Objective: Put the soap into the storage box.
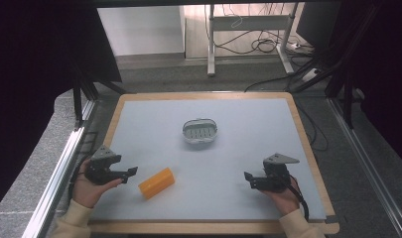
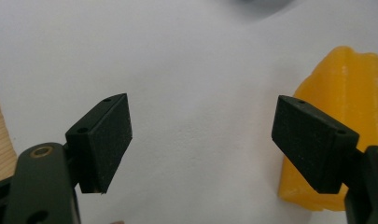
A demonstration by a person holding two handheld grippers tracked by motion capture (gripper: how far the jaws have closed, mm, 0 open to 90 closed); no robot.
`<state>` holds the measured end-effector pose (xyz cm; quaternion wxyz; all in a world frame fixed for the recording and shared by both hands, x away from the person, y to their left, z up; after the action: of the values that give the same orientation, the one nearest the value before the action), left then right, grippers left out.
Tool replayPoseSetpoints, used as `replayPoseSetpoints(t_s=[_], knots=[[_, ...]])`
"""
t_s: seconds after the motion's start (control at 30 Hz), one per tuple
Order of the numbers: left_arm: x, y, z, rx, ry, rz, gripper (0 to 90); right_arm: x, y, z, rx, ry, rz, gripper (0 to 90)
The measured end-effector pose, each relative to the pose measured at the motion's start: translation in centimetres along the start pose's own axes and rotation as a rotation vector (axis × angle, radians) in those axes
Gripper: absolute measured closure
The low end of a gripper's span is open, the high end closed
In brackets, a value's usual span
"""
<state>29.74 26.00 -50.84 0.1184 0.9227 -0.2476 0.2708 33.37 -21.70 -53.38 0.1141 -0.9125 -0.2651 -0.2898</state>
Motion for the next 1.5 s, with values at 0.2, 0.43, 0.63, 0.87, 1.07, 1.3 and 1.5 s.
replayPoseSetpoints(t_s=[0.2, 0.43, 0.63, 0.87, 1.07, 1.3, 1.5], knots=[[1.1, 0.6, -0.9, -0.03, -0.011, 0.003, 19.5, -0.1, -0.1, 0.1, -0.001, -0.009, -0.007, 16.4], [2.0, 1.4, -1.8, -0.052, -0.023, 0.027, 19.7, -0.1, -0.2, 0.0, -0.011, -0.004, -0.029, 16.4], [2.4, 2.0, -2.2, -0.054, -0.024, 0.042, 19.7, -0.1, -0.2, 0.0, -0.015, -0.002, -0.031, 16.3], [3.2, 2.7, -2.6, -0.059, -0.034, 0.07, 19.8, -0.1, -0.1, 0.0, -0.019, -0.001, -0.031, 16.3], [4.3, 3.4, -2.8, -0.062, -0.04, 0.092, 20.7, -0.1, -0.1, 0.0, -0.018, -0.002, -0.033, 16.3], [5.2, 4.2, -2.8, -0.069, -0.038, 0.109, 21.2, -0.1, -0.1, 0.1, -0.015, -0.006, -0.039, 16.3], [5.6, 4.7, -2.6, -0.075, -0.058, 0.123, 21.1, -0.1, -0.2, 0.1, -0.012, 0.002, -0.048, 16.3]])
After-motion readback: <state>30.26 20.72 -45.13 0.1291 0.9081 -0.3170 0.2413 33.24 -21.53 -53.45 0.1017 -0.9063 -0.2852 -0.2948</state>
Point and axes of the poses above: each handheld gripper's, and its own axes: z roughly forward along the jaws, x roughly out of its top, y roughly to its right, the point moved 4 cm from there along z, roughly forward along the jaws, and after that the axes turned 13 degrees about -y, right-handed, at the moved point
